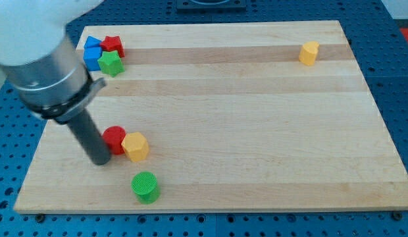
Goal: Place the yellow hexagon diagonally to the green circle
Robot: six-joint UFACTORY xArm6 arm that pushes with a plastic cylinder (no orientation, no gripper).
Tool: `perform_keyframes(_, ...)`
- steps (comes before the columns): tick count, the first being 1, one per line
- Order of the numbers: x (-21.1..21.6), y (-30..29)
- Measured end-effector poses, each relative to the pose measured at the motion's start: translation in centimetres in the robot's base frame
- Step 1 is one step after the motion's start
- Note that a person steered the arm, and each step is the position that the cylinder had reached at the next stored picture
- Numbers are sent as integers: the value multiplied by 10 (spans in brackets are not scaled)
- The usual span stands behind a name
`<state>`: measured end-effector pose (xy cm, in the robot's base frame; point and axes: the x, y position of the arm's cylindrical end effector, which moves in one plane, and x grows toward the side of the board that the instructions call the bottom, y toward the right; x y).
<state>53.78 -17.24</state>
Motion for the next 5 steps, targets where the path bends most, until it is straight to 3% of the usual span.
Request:
perform_keyframes(3,-53,99)
perform_keyframes(5,-47,77)
